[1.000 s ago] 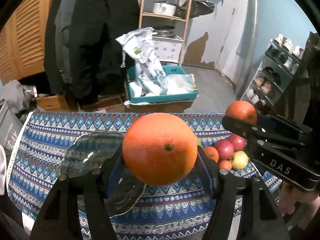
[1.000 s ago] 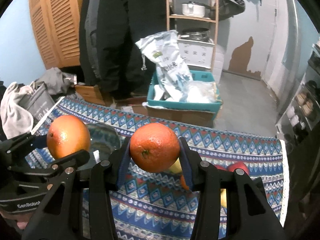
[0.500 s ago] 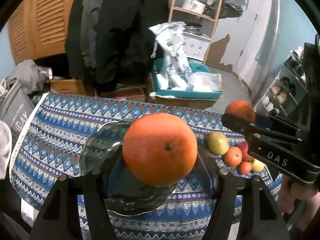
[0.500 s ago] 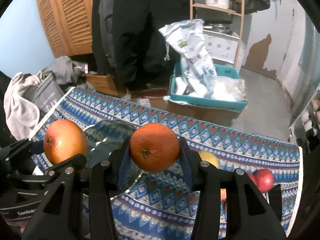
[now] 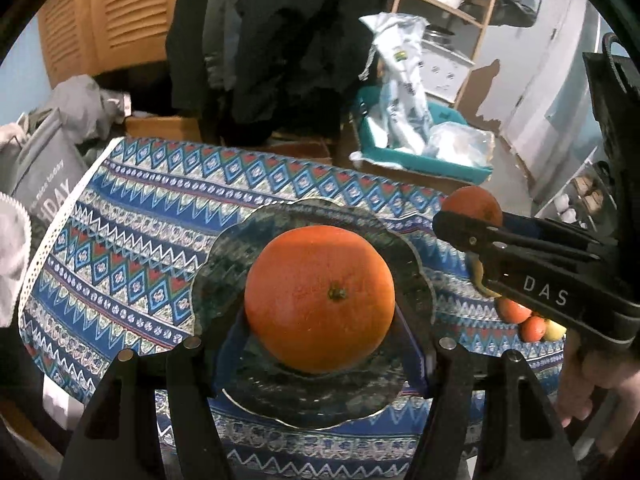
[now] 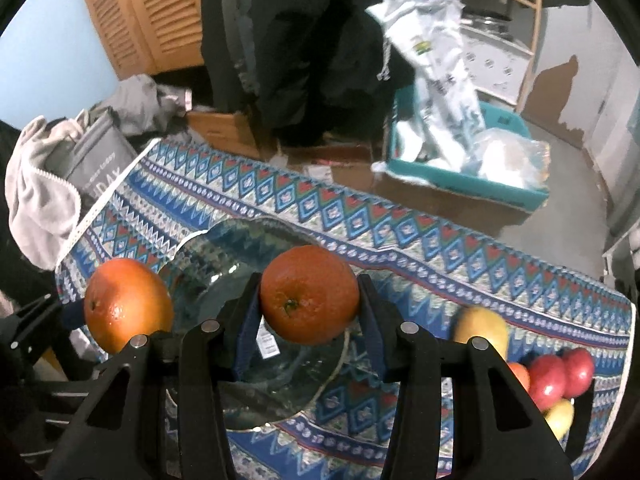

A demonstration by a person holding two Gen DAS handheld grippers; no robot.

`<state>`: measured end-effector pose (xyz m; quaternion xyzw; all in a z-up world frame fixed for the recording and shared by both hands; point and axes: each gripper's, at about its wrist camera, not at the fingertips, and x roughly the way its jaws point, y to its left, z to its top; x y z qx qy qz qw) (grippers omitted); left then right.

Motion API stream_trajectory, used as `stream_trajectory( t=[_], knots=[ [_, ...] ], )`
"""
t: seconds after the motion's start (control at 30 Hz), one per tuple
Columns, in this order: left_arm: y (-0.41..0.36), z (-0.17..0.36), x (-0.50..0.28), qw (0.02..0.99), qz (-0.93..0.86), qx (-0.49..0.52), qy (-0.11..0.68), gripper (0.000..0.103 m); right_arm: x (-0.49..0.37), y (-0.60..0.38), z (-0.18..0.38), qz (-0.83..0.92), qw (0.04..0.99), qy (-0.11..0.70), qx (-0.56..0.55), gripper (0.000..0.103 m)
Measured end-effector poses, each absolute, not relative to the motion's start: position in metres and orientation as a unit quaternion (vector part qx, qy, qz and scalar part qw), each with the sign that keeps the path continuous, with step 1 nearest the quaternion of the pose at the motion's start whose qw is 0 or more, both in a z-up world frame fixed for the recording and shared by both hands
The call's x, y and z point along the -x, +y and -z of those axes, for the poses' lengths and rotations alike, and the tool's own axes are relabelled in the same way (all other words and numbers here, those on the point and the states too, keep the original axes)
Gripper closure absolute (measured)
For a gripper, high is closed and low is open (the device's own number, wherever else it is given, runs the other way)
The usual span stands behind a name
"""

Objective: Organize fruits
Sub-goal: 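Carry both held oranges toward the dark green glass bowl, then lower both oranges into the glass bowl and open both tools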

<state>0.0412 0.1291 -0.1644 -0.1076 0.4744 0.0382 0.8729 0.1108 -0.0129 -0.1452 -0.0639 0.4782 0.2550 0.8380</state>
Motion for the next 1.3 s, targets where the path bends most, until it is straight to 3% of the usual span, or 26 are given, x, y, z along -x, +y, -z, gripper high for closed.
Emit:
stream_trajectory(
  t=[0.7, 1.3],
  knots=[
    [0.147, 0.248, -0.053, 0.814, -0.058, 0.112, 0.567, 0.035, -0.122, 0.024, 0.236, -0.277, 0.760, 0.581, 0.092, 0.058],
    [0.144, 0.283, -0.056, 0.780, -0.070, 0.108, 0.613, 0.033, -0.122, 0.018, 0.257, -0.269, 0.741, 0.607, 0.099, 0.055]
  ],
)
